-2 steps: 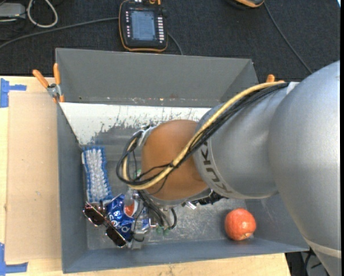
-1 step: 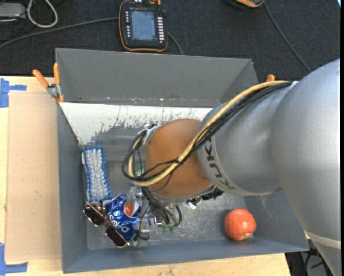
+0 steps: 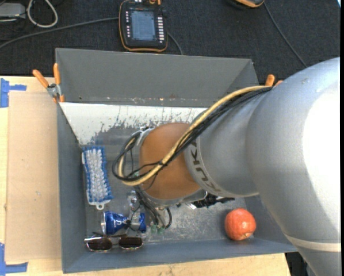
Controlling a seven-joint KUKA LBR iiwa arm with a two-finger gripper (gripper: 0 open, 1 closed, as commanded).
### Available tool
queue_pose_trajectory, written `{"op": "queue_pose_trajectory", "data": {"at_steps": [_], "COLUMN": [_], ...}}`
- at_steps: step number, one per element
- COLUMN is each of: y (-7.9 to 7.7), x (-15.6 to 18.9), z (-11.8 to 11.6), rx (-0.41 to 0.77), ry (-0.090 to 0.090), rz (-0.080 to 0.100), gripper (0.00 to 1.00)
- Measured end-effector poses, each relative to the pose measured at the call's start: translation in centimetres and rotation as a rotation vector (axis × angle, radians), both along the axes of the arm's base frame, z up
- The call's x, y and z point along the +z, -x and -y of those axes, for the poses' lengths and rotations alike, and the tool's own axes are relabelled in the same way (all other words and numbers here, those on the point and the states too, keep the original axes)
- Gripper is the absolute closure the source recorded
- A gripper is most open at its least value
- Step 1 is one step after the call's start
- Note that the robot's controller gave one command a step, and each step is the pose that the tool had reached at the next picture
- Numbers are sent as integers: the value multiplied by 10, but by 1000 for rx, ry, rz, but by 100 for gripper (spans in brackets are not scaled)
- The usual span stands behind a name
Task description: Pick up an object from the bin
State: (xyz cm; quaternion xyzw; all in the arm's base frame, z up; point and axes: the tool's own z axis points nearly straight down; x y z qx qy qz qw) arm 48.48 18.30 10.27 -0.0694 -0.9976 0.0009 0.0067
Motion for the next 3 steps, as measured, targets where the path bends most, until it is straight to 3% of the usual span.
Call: {"op": "queue_pose_trajectory", "data": {"at_steps": [1,2,3], "y": [0,-8,5], "x": [0,-23,-28], "z": [0,-2,-6], "rx": [-2,180,-54], "ry": [0,-3,-6], "rz": [0,-3,13], "gripper": [100,100,100]}}
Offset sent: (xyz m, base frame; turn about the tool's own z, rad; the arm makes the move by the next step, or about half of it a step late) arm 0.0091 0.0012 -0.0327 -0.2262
